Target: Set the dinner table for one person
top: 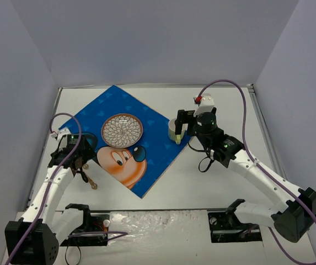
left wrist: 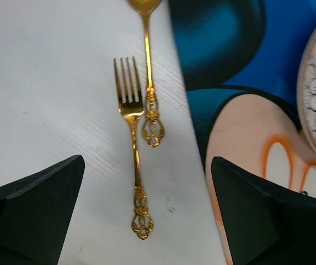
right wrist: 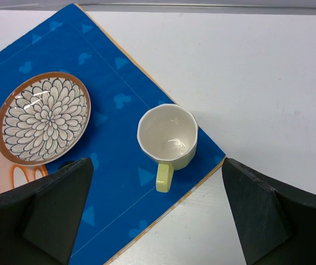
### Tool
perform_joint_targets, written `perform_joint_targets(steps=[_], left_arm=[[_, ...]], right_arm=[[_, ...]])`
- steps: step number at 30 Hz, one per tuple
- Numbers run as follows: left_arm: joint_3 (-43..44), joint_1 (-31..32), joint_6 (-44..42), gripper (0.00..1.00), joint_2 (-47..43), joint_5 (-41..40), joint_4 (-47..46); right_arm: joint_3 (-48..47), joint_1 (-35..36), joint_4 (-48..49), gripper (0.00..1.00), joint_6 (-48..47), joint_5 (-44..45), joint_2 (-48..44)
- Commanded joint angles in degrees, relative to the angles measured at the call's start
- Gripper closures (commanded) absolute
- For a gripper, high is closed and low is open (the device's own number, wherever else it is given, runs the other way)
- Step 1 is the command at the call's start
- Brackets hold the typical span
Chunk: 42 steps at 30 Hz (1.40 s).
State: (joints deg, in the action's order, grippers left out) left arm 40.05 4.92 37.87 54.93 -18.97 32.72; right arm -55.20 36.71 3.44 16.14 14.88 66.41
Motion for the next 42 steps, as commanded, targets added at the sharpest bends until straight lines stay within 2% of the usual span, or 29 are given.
perform_joint_targets(steps=[1,6,9,15,24,30,36,42], left_arm=[[-1.4,-3.5,7.3,0.03,2.9,2.0,-2.3],[-4.5,-3.9,10.9,0.03,4.3,0.5,-2.3],[-6.4,-4.1,12.2,0.07,4.2,1.2,-4.0],[-9.3,-4.2,15.5,0.17,4.7,3.8,-3.6],[-8.8,-4.2,14.2,0.26,8.9,2.1,-3.7],[-9.2,-4.5,14.0,0.47,12.0,1.9,-6.2],[-9.8,-7.1,13.3,0.58,12.9,2.5,-7.3],[-10.4,-10.3,12.9,0.83,13.7,4.5,-8.1]], right_arm=[[-0.7,-1.0,-1.0,0.01,-2.2,-5.0,-2.0],[1.0,-3.3,-1.2,0.01,-3.0,-10.5,-4.0],[2.1,-4.2,-1.2,0.01,-2.9,-12.9,-5.1],[3.0,-4.1,-1.1,0.01,-1.4,-14.3,-6.9],[3.7,-4.2,-1.0,0.01,-1.9,-13.9,-7.8],[3.9,-4.1,-0.8,0.01,-2.3,-13.6,-8.1],[4.3,-3.6,-0.8,0.01,-3.1,-12.4,-8.7],[4.7,-3.0,-0.7,0.01,-3.8,-11.3,-9.6]])
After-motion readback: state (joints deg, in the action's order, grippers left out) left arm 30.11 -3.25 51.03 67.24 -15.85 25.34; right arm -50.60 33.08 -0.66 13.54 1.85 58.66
